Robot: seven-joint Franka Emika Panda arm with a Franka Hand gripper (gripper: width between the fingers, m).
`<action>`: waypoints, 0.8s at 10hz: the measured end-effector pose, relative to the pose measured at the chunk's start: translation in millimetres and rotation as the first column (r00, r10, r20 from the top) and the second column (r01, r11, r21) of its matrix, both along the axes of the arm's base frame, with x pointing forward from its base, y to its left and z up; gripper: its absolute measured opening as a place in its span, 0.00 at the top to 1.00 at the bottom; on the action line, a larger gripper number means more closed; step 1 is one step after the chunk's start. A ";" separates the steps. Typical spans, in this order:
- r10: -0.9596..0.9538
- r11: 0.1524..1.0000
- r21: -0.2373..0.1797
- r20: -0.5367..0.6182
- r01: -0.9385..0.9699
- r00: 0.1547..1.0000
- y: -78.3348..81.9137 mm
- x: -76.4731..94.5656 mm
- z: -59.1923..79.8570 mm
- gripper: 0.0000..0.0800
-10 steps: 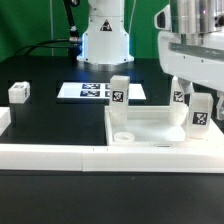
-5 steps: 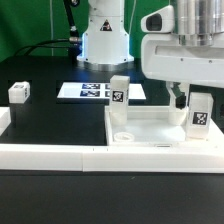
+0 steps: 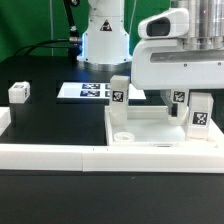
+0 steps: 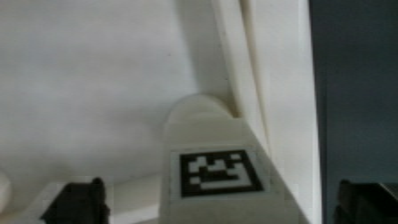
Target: Assemble square table
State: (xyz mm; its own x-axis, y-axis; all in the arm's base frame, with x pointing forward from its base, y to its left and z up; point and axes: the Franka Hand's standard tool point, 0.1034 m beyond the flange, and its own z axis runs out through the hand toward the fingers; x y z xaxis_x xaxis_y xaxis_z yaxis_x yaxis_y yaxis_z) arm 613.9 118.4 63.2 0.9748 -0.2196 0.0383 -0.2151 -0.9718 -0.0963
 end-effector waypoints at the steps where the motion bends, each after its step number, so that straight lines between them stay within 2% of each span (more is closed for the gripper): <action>1: 0.000 1.000 0.000 0.000 0.000 1.000 -0.4 0.0 -0.1 0.35; 2: -0.033 0.999 0.003 -0.003 0.033 0.999 -0.1 0.0 -0.1 0.35; 3: -0.137 0.990 0.009 -0.013 0.137 0.990 0.3 -0.1 -0.1 0.52; 4: -0.215 0.976 0.012 -0.020 0.215 0.976 0.3 -0.1 -0.1 0.64; 7: -0.369 0.929 0.018 -0.036 0.370 0.929 0.5 0.1 0.0 0.64; 8: -0.460 0.887 0.018 -0.046 0.462 0.887 0.6 0.7 -0.1 0.64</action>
Offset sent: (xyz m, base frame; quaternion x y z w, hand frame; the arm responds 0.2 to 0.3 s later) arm 0.0000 0.0000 0.0000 0.0000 0.0000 0.2571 0.9664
